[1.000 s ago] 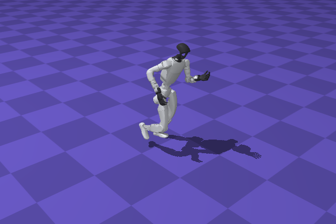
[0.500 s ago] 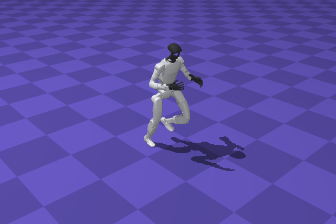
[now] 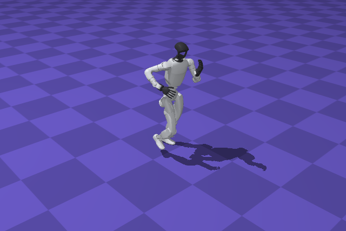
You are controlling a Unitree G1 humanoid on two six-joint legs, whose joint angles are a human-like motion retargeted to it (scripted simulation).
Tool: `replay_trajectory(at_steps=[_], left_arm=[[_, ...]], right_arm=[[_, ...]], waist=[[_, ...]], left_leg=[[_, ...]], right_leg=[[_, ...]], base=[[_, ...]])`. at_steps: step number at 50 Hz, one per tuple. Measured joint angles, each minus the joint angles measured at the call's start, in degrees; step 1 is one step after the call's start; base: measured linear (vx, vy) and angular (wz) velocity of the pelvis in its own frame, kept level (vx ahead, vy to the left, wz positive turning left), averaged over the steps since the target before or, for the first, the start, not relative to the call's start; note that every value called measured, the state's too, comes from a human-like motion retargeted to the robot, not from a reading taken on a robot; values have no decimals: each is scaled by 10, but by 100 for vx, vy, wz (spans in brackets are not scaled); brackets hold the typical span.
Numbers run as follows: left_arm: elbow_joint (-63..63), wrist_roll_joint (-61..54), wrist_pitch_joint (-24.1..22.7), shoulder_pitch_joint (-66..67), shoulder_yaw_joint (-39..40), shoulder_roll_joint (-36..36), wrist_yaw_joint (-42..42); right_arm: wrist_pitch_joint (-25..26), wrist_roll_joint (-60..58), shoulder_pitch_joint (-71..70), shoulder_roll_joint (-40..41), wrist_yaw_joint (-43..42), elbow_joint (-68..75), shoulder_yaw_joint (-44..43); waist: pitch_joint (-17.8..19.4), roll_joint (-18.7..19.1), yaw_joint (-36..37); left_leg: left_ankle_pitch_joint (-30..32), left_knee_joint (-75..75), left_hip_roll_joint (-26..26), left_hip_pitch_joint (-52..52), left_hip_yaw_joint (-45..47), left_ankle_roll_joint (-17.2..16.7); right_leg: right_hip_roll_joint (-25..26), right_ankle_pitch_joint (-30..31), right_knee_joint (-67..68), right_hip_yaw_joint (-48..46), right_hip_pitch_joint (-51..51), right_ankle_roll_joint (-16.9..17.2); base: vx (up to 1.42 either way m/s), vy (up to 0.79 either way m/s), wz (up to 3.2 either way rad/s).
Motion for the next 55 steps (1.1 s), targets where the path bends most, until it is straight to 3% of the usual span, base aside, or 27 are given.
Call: replay_trajectory(at_steps=[3,5,8,10,12,14,15,17,19,21,23,26,28,30,32,35,37,38,40,43,45,47,50,52,55], left_arm=[[-46,9,-19,-57,-50,10,-39],[-76,-36,-27,-62,-51,26,-77],[-93,-72,-22,-4,-12,73,-67],[-88,-76,-6,75,20,109,-63],[-68,-82,13,170,57,139,-86],[-24,-74,29,269,87,156,-99],[7,-67,37,319,99,162,-97],[81,-78,59,435,120,173,-87],[124,-120,68,561,149,188,-98],[124,-161,61,677,176,219,-112],[102,-179,53,768,185,259,-112],[81,-196,43,872,207,278,-111],[78,-204,35,928,236,255,-127],[80,-209,27,965,263,222,-141],[80,-209,29,978,278,198,-154],[80,-182,50,960,276,171,-192],[86,-150,69,912,265,153,-200],[91,-135,75,877,257,143,-190],[112,-108,81,776,230,120,-140],[181,-74,75,534,161,81,-39],[199,-44,71,374,147,66,-7],[178,-16,61,243,174,57,7],[119,15,41,117,210,71,38],[72,24,26,71,200,98,53],[-13,-23,-11,29,167,121,31]], right_arm=[[13,39,80,-20,43,13,-27],[34,61,105,-6,78,41,-53],[78,66,93,39,91,97,-91],[107,64,73,71,87,138,-99],[130,73,33,89,85,180,-86],[138,87,-38,92,70,222,-38],[139,93,-85,91,58,244,-3],[140,73,-221,95,42,276,78],[138,27,-371,122,37,270,127],[125,1,-499,169,23,232,139],[109,15,-569,207,-5,163,128],[88,62,-603,230,-42,46,137],[81,85,-608,232,-31,-20,154],[75,111,-614,234,4,-70,168],[70,150,-608,235,44,-105,177],[76,204,-555,229,98,-125,179],[93,210,-496,227,113,-106,180],[101,201,-468,227,113,-89,181],[107,152,-423,228,95,-38,187],[72,-48,-370,217,37,73,164],[52,-161,-311,186,46,111,120],[37,-133,-225,138,79,97,69],[40,17,-95,49,100,66,20],[52,79,-22,4,123,67,-13],[83,140,73,-32,189,80,-72]], waist=[[-28,44,-28],[-25,32,-52],[14,-28,-77],[30,-60,-63],[44,-73,-36],[66,-63,-2],[80,-52,18],[108,-32,71],[114,-36,120],[91,-57,169],[53,-86,233],[0,-144,324],[-17,-185,366],[-15,-201,403],[1,-167,434],[22,-86,440],[29,-52,418],[33,-48,406],[44,-70,376],[57,-109,296],[60,-105,225],[47,-81,151],[2,-36,57],[-23,-6,18],[-35,16,-28]], left_leg=[[195,-96,41,63,11,-66],[231,-120,31,120,46,-72],[187,-71,2,218,48,-43],[135,41,-20,231,-11,-21],[52,257,-28,177,-36,-10],[-27,492,16,104,-12,15],[-65,602,51,70,3,35],[-133,774,96,4,8,67],[-174,882,91,-78,13,80],[-187,918,72,-179,38,92],[-172,876,48,-270,74,106],[-114,659,-15,-337,131,101],[-73,434,-53,-308,191,92],[-17,172,-84,-230,250,64],[51,-22,-87,-148,240,6],[122,-107,-49,-76,163,-54],[122,-82,-26,-56,129,-51],[92,-57,-25,-51,123,-34],[-26,14,-44,-57,116,27],[-184,178,-71,-113,63,118],[-224,234,-66,-122,20,121],[-209,197,-55,-88,-14,97],[-94,72,-30,-9,-45,57],[34,-6,-3,38,-56,18],[175,-77,13,105,-78,-30]], right_leg=[[23,69,-316,-70,33,10],[21,120,-551,-83,101,53],[-25,139,-741,-60,208,127],[-57,120,-763,-38,251,138],[-80,128,-743,-21,282,128],[-80,124,-679,-10,293,103],[-72,98,-626,-4,289,86],[-46,-13,-463,25,250,49],[-28,-86,-366,54,223,27],[-18,-109,-355,71,219,20],[-13,-85,-414,78,247,24],[-17,59,-570,91,325,48],[-28,197,-661,113,381,72],[-21,298,-710,156,433,95],[27,311,-698,204,491,94],[96,261,-561,187,537,57],[95,193,-369,115,502,21],[76,152,-252,88,468,5],[34,79,-12,85,376,1],[57,16,242,127,229,55],[83,13,316,120,150,80],[70,35,302,100,81,74],[16,60,166,62,10,28],[15,105,-6,37,7,12],[49,238,-342,54,65,43]], base=[[130,-49,-5],[138,-52,67],[140,-61,67],[132,-64,-12],[120,-56,-27],[109,-47,-32],[103,-45,-77],[101,-44,-130],[102,-40,-142],[108,-31,-91],[117,-20,-38],[127,-10,-12],[134,-4,-24],[136,-1,-73],[137,4,-101],[132,9,-21],[121,9,55],[113,7,66],[105,3,79],[96,-7,150],[97,-13,193],[106,-15,162],[115,-24,76],[121,-34,18],[124,-37,49]])
